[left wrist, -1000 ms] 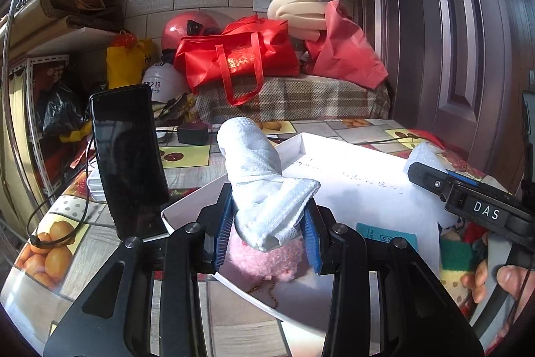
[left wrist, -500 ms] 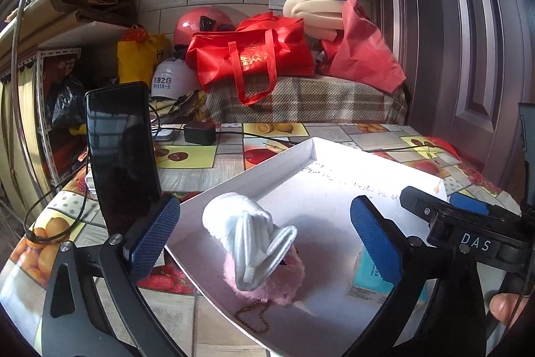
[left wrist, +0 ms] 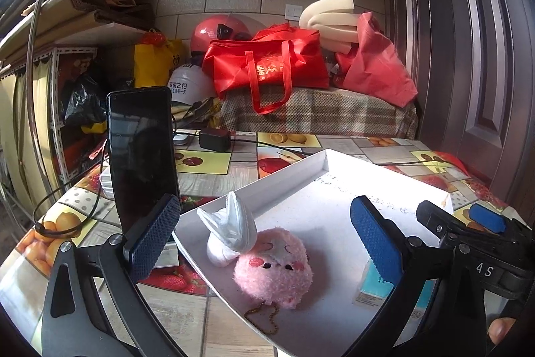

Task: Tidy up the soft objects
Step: 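Withdraw both tools from the box toward the remaining items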

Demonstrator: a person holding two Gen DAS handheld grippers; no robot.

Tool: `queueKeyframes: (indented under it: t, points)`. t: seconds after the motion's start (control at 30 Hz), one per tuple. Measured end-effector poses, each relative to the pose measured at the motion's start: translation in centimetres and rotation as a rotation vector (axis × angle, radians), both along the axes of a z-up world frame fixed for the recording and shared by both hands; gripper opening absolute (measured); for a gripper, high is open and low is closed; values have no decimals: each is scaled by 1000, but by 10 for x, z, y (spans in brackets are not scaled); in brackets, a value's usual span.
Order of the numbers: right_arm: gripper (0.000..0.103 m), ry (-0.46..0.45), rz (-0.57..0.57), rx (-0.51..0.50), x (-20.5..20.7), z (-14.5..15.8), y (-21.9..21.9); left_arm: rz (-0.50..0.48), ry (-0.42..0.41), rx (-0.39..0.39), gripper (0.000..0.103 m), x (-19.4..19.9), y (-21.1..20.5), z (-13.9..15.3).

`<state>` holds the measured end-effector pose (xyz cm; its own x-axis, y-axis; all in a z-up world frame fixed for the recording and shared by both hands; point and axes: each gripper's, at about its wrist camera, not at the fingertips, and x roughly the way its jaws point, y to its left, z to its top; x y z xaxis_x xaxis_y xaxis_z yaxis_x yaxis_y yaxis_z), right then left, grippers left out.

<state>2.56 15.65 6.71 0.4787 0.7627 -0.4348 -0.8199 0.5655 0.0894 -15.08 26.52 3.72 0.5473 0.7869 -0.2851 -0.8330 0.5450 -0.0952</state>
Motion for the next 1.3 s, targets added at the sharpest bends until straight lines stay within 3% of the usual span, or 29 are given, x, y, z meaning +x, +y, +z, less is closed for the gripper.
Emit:
queueKeyframes:
  t: [0.17,0.3,0.5,0.87,1.0,1.13,1.3]
  points:
    - [103,-112,-16,27,-20,6,-7,15,-33,-13,103,-8,3,0]
    - [103,-103,-5,-4,-25,5,-5,27,-51,-47,103,-14,9,-1]
    - [103,-164,5,2,-48,6,-15,41,-46,-45,103,-21,2,-1]
    - [103,-169,81,-49,-74,3,-28,39,0,2,103,-28,-20,-1]
    - [103,-139,163,-70,-81,-1,-39,28,0,3,103,-36,-29,-1]
    - [103,-108,230,-42,-78,0,-67,-19,-3,10,103,-42,-46,-1]
    - [103,-82,208,-1,-51,3,-115,-138,32,71,103,-34,-81,1]
